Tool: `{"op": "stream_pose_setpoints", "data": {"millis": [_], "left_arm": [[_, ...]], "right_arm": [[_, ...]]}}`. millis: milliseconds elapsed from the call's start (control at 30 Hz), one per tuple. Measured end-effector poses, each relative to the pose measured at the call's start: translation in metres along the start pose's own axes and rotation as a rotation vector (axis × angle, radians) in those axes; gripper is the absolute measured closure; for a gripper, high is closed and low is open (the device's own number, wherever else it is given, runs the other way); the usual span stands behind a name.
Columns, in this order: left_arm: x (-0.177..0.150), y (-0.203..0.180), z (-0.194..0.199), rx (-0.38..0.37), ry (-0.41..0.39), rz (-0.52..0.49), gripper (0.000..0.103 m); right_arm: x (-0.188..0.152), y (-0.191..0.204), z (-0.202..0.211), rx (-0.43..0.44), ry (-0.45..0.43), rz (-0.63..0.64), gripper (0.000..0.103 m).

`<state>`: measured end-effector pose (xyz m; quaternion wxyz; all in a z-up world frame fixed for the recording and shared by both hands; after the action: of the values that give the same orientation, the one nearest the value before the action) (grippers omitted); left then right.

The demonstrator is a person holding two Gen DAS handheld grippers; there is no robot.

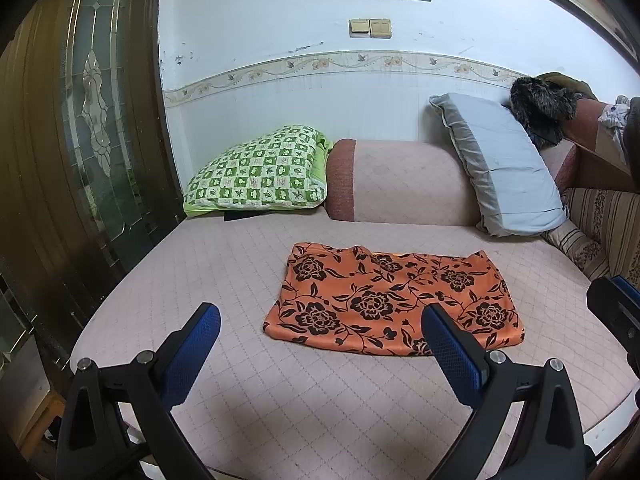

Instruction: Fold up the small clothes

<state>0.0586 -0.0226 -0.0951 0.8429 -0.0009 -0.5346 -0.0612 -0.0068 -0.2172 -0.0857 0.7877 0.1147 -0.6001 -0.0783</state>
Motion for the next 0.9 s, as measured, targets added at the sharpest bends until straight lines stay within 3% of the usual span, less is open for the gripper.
{"op": "stream_pose_setpoints", "data": {"millis": [233,400,567,733,900], "left_arm": [[0.003,0.005,0.02,-0.011,-0.018,0.004,0.003],[-0.006,0.011,0.008,-0.022,0.029,0.027,0.003],[-0.033,0.019,-0.037,0.007,0.12,0.035,0.003],[-0.071,0.034,-0.11,-0.016,0.287,0.105,0.003],[-0.099,0.06,-0.176,0.063,0.389,0.195,0.003]], "right_arm": [[-0.005,0.006,0.01,-0.005,0.024,-0.005,0.024],[-0.025,-0.004,0.005,-0.033,0.101,-0.012,0.024],[-0.038,-0.044,-0.009,-0.091,0.146,-0.077,0.024],[-0.063,-0.094,-0.047,-0.123,0.251,-0.226,0.024],[-0.101,-0.132,-0.102,-0.123,0.366,-0.363,0.024]]}}
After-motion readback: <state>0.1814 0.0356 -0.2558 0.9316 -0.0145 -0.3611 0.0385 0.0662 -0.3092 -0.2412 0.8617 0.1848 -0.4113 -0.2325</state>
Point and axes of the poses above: each gripper's, at about its wrist camera, not at the fingertips, and z roughly against the way its jaws point, y to its left, x to its top, the point moved 6 cm from there along -z, roughly the way its jaws point, and after that the axes turned 5 degrees about -y, right-handed, at the moved point
